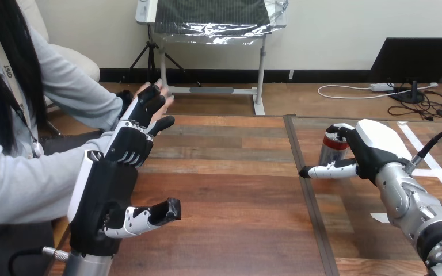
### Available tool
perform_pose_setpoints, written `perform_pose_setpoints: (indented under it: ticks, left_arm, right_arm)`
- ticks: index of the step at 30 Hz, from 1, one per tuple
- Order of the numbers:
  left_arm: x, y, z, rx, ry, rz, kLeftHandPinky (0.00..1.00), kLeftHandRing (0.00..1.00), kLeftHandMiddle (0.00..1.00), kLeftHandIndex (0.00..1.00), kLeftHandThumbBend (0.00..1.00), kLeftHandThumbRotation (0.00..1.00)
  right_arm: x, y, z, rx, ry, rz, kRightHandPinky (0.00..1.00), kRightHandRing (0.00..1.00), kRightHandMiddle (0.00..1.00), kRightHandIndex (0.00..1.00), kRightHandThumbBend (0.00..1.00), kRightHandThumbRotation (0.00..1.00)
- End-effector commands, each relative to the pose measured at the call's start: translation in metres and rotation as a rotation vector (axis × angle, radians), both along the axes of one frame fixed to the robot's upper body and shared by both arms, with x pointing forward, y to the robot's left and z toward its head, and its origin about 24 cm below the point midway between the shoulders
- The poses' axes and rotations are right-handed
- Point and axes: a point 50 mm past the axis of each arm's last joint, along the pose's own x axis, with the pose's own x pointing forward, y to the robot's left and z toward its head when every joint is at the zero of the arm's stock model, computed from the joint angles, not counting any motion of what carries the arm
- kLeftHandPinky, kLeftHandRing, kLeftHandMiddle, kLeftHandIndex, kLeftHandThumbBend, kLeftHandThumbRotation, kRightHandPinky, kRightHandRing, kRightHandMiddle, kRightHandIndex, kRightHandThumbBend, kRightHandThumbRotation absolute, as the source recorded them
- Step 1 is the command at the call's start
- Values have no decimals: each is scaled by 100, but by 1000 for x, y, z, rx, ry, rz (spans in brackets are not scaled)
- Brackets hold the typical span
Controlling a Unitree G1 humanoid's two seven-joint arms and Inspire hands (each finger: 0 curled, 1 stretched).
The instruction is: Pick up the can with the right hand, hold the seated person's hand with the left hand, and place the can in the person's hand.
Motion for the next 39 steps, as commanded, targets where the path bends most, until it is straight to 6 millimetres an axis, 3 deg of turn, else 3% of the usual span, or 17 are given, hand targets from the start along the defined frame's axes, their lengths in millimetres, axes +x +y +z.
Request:
perform_pose_setpoints:
  ticks: [1, 39]
  left_arm:
    - [6, -4, 12, -14, -61, -9, 86, 96, 97, 94, 100, 54]
    - [9, -5, 14, -13, -69, -16, 86, 96, 97, 93, 100, 53]
  right_arm:
    - [14, 0, 24, -36, -60, 19, 91, 92, 87, 86, 100, 53]
    - [9, -5, 18, -90, -28, 43, 91, 90, 85, 85, 100, 57]
